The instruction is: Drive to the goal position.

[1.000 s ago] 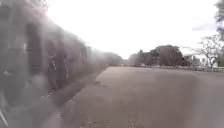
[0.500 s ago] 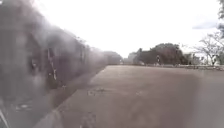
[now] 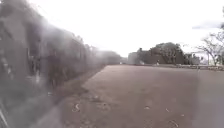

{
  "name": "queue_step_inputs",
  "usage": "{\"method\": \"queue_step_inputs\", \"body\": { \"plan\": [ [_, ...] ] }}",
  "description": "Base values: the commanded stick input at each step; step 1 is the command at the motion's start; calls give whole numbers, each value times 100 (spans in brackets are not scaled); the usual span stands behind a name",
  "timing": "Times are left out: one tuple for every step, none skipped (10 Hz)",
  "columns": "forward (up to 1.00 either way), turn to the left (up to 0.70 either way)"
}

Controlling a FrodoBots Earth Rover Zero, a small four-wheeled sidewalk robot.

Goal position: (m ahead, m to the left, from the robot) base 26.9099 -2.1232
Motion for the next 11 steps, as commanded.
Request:
{"method": "queue_step_inputs", "body": {
  "plan": [
    [100, 0],
    [100, 0],
    [100, 0],
    [100, 0],
    [100, 0],
    [100, 0],
    [100, 0],
    [100, 0],
    [100, 0],
    [100, 0],
    [100, 0]
  ]
}}
